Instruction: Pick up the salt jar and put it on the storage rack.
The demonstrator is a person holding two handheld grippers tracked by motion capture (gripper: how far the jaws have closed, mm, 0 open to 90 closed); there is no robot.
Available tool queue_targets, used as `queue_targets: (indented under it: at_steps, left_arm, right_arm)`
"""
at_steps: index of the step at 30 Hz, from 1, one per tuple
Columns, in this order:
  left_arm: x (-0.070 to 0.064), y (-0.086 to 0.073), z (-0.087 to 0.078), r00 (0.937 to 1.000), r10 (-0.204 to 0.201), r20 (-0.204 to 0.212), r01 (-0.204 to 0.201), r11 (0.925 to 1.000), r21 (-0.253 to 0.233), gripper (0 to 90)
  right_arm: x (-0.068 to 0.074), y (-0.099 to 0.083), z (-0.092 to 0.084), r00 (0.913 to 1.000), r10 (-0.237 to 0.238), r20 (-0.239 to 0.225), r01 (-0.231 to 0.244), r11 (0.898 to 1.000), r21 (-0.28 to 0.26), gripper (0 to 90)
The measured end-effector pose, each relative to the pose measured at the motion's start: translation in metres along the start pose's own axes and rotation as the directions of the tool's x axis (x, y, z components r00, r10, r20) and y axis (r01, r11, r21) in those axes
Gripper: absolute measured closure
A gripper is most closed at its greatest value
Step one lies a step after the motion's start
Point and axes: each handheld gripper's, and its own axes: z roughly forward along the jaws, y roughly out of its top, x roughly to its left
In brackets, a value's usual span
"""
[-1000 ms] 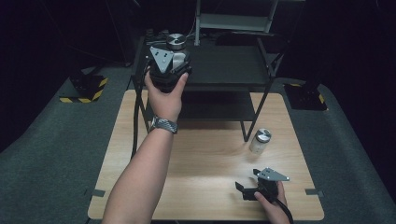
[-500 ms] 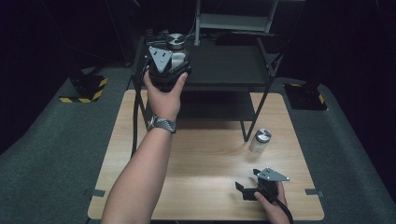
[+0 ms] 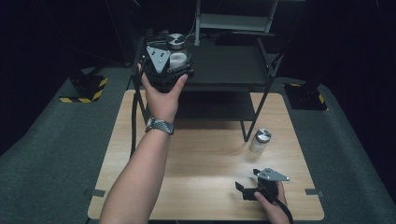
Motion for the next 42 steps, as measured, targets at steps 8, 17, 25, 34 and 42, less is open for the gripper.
queue_targets:
  at_steps: [8, 17, 25, 34, 42]
  left_arm:
    - [0.005, -0.005, -0.010, 0.9999, -0.003, 0.012, 0.003, 1.0000, 0.003, 0.5]
    - [0.007, -0.016, -0.028, 0.9994, 0.002, 0.035, -0.001, 0.9996, -0.027, 0.5]
    - [0.007, -0.024, -0.039, 0.9990, 0.005, 0.045, -0.004, 0.9995, -0.031, 0.5]
    - [0.006, -0.036, -0.051, 0.9987, 0.007, 0.051, -0.005, 0.9995, -0.030, 0.5]
    - [0.010, -0.049, -0.064, 0.9981, -0.021, 0.058, 0.021, 0.9997, -0.010, 0.5]
  right_arm:
    - [0.001, 0.000, 0.000, 1.0000, -0.004, 0.004, 0.004, 1.000, 0.002, 0.8]
    - [0.002, 0.000, 0.000, 1.0000, -0.008, 0.006, 0.008, 1.000, 0.000, 0.8]
    - [0.002, 0.000, 0.000, 0.9999, -0.008, 0.008, 0.008, 1.000, 0.000, 0.8]
    - [0.003, 0.000, 0.001, 0.9999, -0.012, 0.010, 0.012, 1.000, 0.003, 0.8]
    - [0.003, 0.001, 0.001, 0.9999, -0.014, 0.010, 0.014, 1.000, 0.003, 0.8]
